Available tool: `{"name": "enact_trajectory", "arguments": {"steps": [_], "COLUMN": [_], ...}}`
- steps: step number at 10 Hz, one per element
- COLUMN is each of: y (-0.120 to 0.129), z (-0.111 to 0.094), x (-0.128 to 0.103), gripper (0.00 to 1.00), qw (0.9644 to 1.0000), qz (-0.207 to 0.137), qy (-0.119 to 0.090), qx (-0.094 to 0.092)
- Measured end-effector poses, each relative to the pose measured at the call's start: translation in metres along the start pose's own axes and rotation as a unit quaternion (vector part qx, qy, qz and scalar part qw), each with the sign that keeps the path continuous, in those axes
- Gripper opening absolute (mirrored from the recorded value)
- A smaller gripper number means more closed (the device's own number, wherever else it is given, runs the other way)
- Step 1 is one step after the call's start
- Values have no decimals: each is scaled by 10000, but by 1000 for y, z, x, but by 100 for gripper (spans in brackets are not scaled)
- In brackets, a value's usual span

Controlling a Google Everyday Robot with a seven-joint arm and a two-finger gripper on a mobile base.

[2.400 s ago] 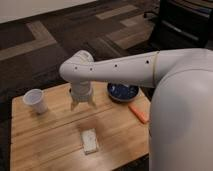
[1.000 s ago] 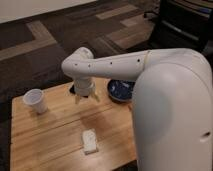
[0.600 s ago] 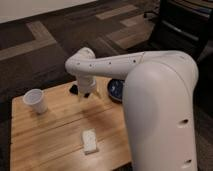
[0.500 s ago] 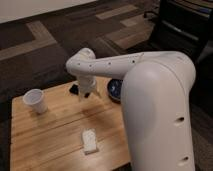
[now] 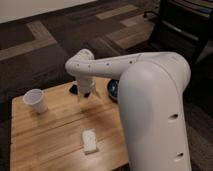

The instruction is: Push the eraser across the table

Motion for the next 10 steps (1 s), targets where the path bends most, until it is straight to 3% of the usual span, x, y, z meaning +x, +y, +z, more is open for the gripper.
{"name": "enact_trajectory", "arguments": {"steps": [2, 4, 10], "y": [0, -6, -25], "z": [16, 29, 59], "x": [5, -1, -46], "gripper": [65, 65, 65], "qw": [9995, 9989, 9986], "qz": [83, 105, -162], "qy": [252, 379, 489], "qx": [-153, -247, -84]}}
